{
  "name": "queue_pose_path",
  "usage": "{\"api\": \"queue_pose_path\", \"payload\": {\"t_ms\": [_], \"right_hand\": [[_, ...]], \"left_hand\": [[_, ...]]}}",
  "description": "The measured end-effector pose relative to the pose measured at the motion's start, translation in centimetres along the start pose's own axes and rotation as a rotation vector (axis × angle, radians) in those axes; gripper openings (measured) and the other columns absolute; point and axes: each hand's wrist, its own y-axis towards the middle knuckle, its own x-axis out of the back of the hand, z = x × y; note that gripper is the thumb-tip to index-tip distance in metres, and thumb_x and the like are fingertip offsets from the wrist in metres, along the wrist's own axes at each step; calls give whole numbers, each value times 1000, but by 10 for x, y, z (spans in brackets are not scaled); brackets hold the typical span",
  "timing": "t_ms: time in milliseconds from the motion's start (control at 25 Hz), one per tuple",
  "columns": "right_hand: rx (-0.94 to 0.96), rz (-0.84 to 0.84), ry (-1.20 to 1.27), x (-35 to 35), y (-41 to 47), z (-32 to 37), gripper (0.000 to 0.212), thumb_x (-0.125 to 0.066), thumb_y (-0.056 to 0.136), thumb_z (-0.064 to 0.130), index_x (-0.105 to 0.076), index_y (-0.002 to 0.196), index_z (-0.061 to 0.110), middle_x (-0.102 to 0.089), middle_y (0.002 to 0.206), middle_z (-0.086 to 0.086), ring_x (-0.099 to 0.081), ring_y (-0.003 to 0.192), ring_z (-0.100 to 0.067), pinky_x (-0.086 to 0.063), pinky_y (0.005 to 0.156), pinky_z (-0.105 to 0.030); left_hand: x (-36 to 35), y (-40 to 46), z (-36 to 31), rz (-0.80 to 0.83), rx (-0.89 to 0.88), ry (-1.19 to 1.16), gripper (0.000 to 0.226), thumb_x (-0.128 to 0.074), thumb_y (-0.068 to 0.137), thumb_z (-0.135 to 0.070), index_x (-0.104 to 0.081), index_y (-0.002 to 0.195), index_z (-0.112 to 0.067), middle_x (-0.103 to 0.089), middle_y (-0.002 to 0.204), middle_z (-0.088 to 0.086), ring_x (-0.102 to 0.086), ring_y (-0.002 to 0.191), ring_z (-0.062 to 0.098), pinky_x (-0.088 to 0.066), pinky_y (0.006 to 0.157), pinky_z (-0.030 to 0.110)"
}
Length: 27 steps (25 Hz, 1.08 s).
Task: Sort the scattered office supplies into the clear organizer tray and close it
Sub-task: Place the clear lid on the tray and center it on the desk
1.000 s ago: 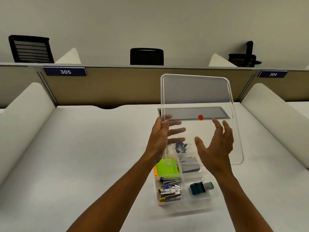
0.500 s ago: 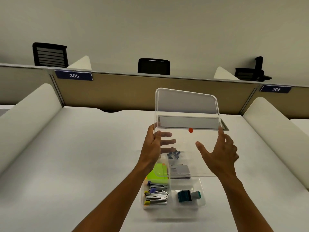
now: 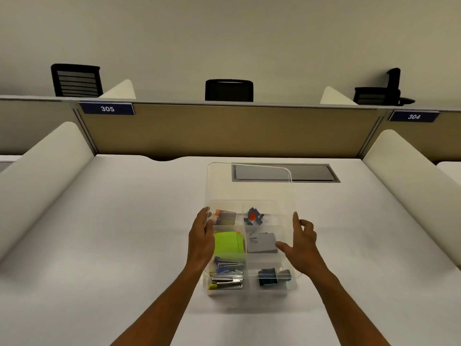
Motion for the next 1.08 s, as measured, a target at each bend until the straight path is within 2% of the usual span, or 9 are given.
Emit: {"api": "queue_pose_path", "payload": {"t_ms": [80,160,560,720,880,1080], "right_hand": [[-13,37,7,-6,-1,-3,103,-73,85,32,1,154,18,-17,150,-11,-20,138,-32,-30,112,-41],[-32,61,9,-13,-3,-7,102,-72,86,32,1,154,18,-16,151,-11,-19,140,-32,-29,114,-42],[-96,138,-3,-34,-6,-20,91,-72,85,33,-11,151,20,-21,149,-10,-25,136,-31,-34,111,-47],[-114,187,-65,-34,2,-19,93,-69,87,38,-8,153,16,-17,153,-10,-22,139,-32,-32,112,-43],[-106,121,-165,-32,11,-16,76,-59,92,44,-21,150,13,-24,151,-12,-27,137,-32,-35,110,-42],[-120,85,-62,-34,17,-11,57,-57,95,38,-34,141,11,-32,144,-14,-42,128,-32,-44,105,-40]], "left_hand": [[-1,-4,12,-6,31,37,42,-38,103,-21,-39,145,-18,-46,147,4,-45,134,20,-35,110,31],[-3,-7,21,1,61,60,43,-39,103,-21,-37,146,-18,-44,149,4,-42,136,21,-33,109,30],[-3,-7,48,49,204,154,45,-38,104,-24,-36,147,-14,-40,151,8,-39,138,26,-32,112,37],[-4,-4,54,54,247,182,45,-39,103,-24,-37,146,-12,-42,150,9,-40,138,28,-32,113,41],[-4,6,53,73,268,259,44,-40,103,-18,-37,145,-7,-41,150,12,-39,138,29,-31,113,38],[-10,11,48,114,245,361,44,-43,102,-18,-36,143,-5,-43,144,16,-43,133,30,-35,109,36]]}}
